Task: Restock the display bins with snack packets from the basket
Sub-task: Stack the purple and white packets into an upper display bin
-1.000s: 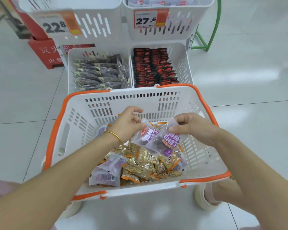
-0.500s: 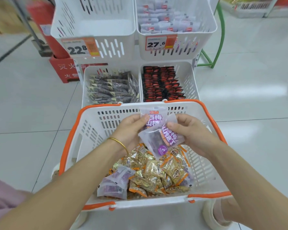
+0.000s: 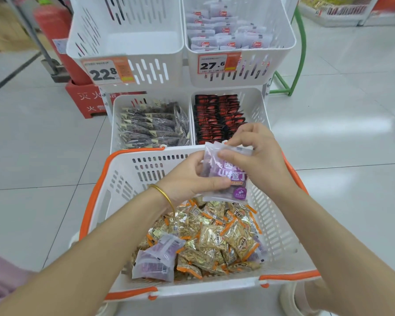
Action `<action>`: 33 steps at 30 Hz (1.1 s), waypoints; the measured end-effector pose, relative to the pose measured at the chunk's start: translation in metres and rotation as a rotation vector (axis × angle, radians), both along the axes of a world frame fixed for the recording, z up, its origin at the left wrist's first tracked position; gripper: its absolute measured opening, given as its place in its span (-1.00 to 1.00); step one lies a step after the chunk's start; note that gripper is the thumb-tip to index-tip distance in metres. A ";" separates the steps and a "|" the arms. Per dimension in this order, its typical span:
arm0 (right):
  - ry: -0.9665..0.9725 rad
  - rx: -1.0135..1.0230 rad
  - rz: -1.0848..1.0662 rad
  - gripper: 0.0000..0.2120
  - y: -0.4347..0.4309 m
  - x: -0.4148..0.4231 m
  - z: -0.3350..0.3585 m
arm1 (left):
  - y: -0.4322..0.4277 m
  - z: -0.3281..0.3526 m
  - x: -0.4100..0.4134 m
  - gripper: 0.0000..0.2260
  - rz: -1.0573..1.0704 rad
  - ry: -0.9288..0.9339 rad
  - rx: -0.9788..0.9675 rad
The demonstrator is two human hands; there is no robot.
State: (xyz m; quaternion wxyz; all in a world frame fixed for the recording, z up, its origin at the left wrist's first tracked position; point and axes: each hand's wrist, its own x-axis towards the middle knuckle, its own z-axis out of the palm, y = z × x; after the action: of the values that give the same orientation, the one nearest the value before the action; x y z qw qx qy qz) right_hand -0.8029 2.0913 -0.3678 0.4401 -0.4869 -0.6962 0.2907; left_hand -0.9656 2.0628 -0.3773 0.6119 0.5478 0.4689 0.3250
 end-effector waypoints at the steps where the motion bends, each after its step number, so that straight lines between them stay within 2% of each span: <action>1: -0.012 0.008 0.010 -0.78 0.001 -0.003 0.001 | 0.000 0.000 0.002 -0.45 0.010 0.042 0.031; 3: -0.027 0.031 0.026 -0.85 0.006 -0.007 0.001 | 0.002 0.001 0.004 -0.45 0.048 0.059 0.058; 5: -0.018 -0.011 0.039 -0.85 0.013 -0.006 0.007 | 0.008 0.002 0.003 -0.38 0.068 0.069 0.070; 7: 0.021 -0.201 0.109 -0.67 0.025 0.002 0.022 | 0.018 0.008 0.001 -0.19 0.073 0.113 0.091; 9: -0.099 -0.413 0.244 -0.40 0.046 0.016 0.042 | 0.034 0.019 0.002 -0.07 0.060 0.135 0.114; 10: -0.167 -0.503 0.330 -0.34 0.057 0.023 0.052 | 0.044 0.025 0.004 -0.05 0.036 0.144 0.133; 13: -0.121 -0.666 0.549 -0.51 0.095 0.039 0.084 | 0.087 0.055 0.015 0.00 -0.052 0.188 0.234; 15: -0.096 -0.624 0.541 -0.58 0.125 0.050 0.104 | 0.124 0.076 0.025 0.04 -0.050 0.284 0.352; 18: -0.022 -0.493 0.406 -0.57 0.172 0.067 0.133 | 0.183 0.102 0.043 0.06 0.031 0.403 0.550; 21: 0.042 -0.296 0.229 -0.60 0.219 0.081 0.155 | 0.237 0.118 0.055 -0.07 0.151 0.469 0.717; 23: 0.035 -0.114 0.049 -0.57 0.256 0.085 0.165 | 0.268 0.117 0.052 -0.23 0.207 0.674 0.831; 24: -0.023 -0.004 -0.047 -0.54 0.276 0.084 0.168 | 0.281 0.113 0.049 -0.30 0.199 0.811 0.856; 27: -0.400 0.237 -0.258 -0.52 0.334 0.073 0.168 | 0.308 0.096 0.041 -0.40 0.128 1.144 0.821; 30: -0.620 0.221 -0.257 -0.49 0.378 0.054 0.158 | 0.315 0.085 0.040 -0.37 0.118 1.232 0.754; 33: -0.848 0.085 -0.140 -0.54 0.412 0.043 0.141 | 0.315 0.080 0.040 -0.31 0.105 1.246 0.730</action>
State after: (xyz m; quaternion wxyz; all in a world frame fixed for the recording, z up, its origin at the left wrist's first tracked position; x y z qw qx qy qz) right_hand -0.7594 2.5036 -0.2266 0.1536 -0.5907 -0.7921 0.0055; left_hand -0.9253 2.3779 -0.2969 -0.0073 0.7775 0.6178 0.1172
